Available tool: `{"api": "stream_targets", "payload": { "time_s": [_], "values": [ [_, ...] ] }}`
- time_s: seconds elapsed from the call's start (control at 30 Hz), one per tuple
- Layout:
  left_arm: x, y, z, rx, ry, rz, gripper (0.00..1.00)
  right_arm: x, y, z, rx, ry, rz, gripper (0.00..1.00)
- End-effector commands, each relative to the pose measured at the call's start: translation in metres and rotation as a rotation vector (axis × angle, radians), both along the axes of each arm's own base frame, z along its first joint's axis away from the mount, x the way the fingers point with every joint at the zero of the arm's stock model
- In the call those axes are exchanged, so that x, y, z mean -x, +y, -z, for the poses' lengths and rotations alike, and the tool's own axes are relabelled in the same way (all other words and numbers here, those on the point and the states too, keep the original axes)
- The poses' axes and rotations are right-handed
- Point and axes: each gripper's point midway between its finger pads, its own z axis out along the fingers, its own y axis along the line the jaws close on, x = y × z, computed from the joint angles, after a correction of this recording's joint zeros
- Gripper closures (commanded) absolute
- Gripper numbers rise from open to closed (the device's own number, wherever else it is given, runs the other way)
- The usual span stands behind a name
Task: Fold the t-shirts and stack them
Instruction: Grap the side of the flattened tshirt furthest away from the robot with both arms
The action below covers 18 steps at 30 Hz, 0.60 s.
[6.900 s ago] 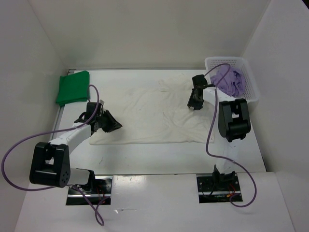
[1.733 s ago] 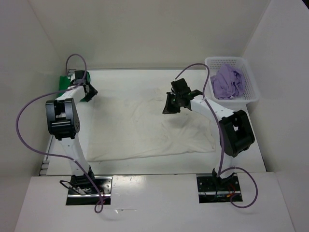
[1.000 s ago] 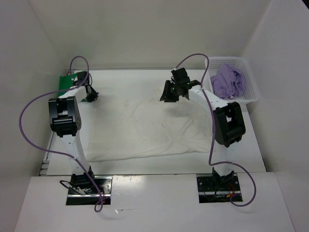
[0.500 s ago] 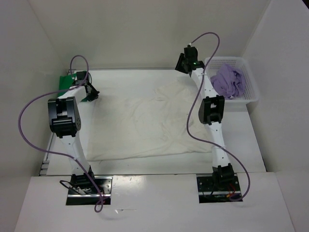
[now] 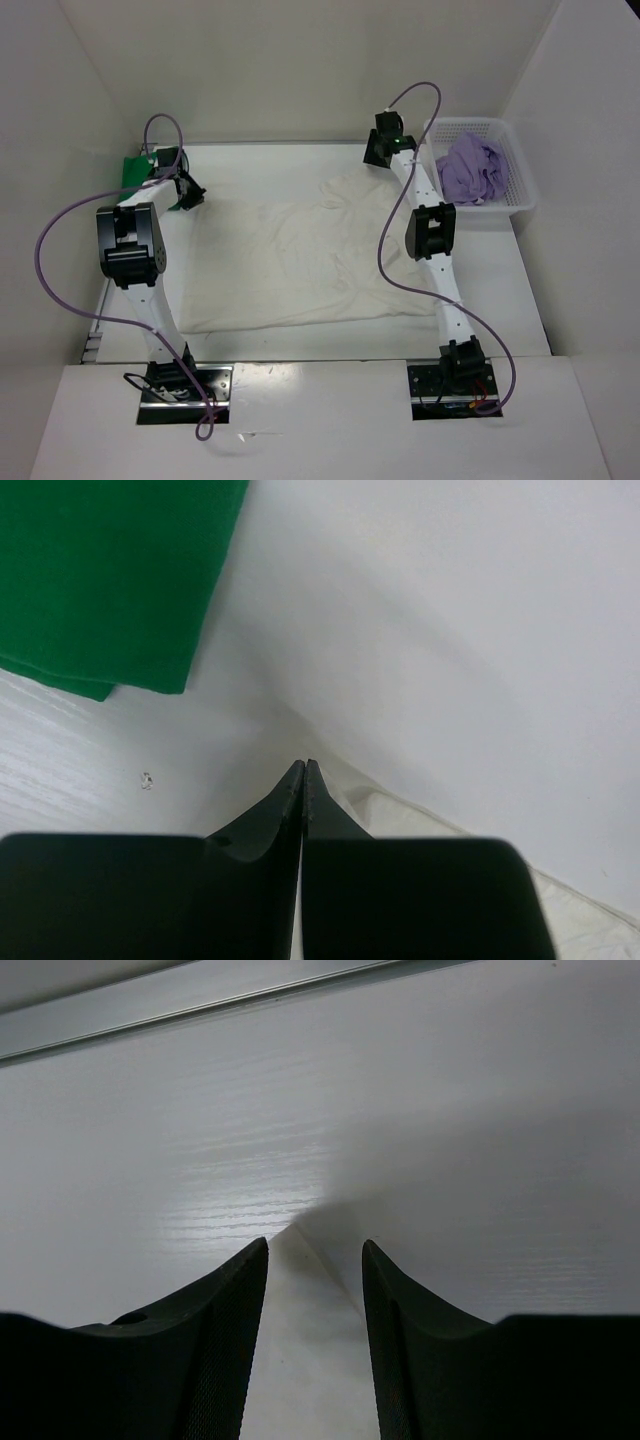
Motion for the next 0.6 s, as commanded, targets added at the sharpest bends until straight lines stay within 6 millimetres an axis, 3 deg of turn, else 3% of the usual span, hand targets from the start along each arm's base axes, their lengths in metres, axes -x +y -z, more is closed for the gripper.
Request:
{"api": "stream_targets", "payload": {
  "time_s": [0.0, 0.13, 0.23, 0.3, 0.33, 0.37, 0.43, 0.5, 0.57],
  "values": [
    [-0.008, 0.0, -0.032, -0.016, -0.086, 0.022, 1.0, 0.006, 0.018, 0.014, 0.01, 0.021, -0.049, 0.52],
    [-0.006, 0.0, -0.032, -0.015, -0.084, 0.022, 1.0, 0.003, 0.04, 0.025, -0.042, 0.011, -0.071, 0.5],
    [-0.006, 0.0, -0.037, -0.024, -0.094, 0.029, 1.0, 0.003, 0.04, 0.023, -0.043, 0.006, -0.071, 0.5],
    [-0.003, 0.0, -0.038, -0.024, -0.092, 0.029, 1.0, 0.001, 0.04, 0.018, -0.045, -0.005, -0.071, 0.56],
    [-0.002, -0.001, -0.035, -0.024, -0.091, 0.029, 1.0, 0.001, 0.04, 0.018, -0.045, -0.005, -0.071, 0.59],
    [-0.002, -0.002, -0.035, -0.016, -0.092, 0.037, 1.0, 0.001, 0.041, 0.018, -0.052, -0.005, -0.065, 0.69],
    [0.0, -0.003, -0.036, -0.016, -0.091, 0.037, 1.0, 0.0, 0.043, 0.014, -0.067, -0.011, -0.066, 0.78],
    [-0.002, -0.005, -0.037, -0.009, -0.101, 0.045, 1.0, 0.001, 0.043, 0.015, -0.066, -0.005, -0.066, 0.94],
    [0.001, -0.007, -0.042, -0.002, -0.11, 0.052, 1.0, -0.003, 0.043, -0.003, -0.083, -0.041, -0.041, 1.0]
  ]
}}
